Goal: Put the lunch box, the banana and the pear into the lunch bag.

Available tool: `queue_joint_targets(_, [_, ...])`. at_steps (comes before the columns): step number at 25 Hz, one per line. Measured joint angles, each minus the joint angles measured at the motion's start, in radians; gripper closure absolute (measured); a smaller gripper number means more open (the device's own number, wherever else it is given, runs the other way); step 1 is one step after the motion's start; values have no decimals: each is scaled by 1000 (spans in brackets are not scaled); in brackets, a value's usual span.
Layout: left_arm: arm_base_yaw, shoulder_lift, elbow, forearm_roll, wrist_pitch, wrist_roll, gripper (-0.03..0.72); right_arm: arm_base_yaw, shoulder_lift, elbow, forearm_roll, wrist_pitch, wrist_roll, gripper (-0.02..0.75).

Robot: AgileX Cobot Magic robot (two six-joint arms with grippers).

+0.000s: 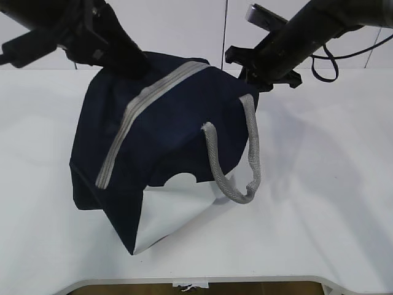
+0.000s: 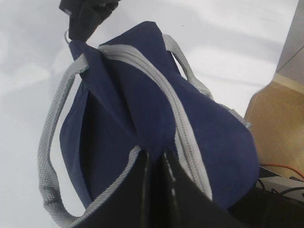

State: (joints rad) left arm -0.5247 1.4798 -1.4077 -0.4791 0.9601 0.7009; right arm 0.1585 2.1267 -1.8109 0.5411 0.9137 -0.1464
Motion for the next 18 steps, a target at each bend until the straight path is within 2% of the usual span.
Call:
queue_joint_targets(5, [0, 7, -4, -2, 5, 0, 685, -2, 0, -29, -8, 18, 0, 716])
queue_joint_targets(10, [0, 39, -7, -16, 8, 2, 685, -7, 0, -33, -22, 22, -2, 580])
queue_joint_targets(14, [0, 68, -10, -20, -4, 2, 685, -7, 0, -33, -22, 32, -2, 418])
queue_joint_targets(16, [0, 78, -11, -20, -11, 2, 685, -7, 0, -33, -22, 35, -2, 368])
queue_joint_targets(18, [0, 93, -13, -24, -24, 2, 685, -7, 0, -33, -22, 38, -2, 358])
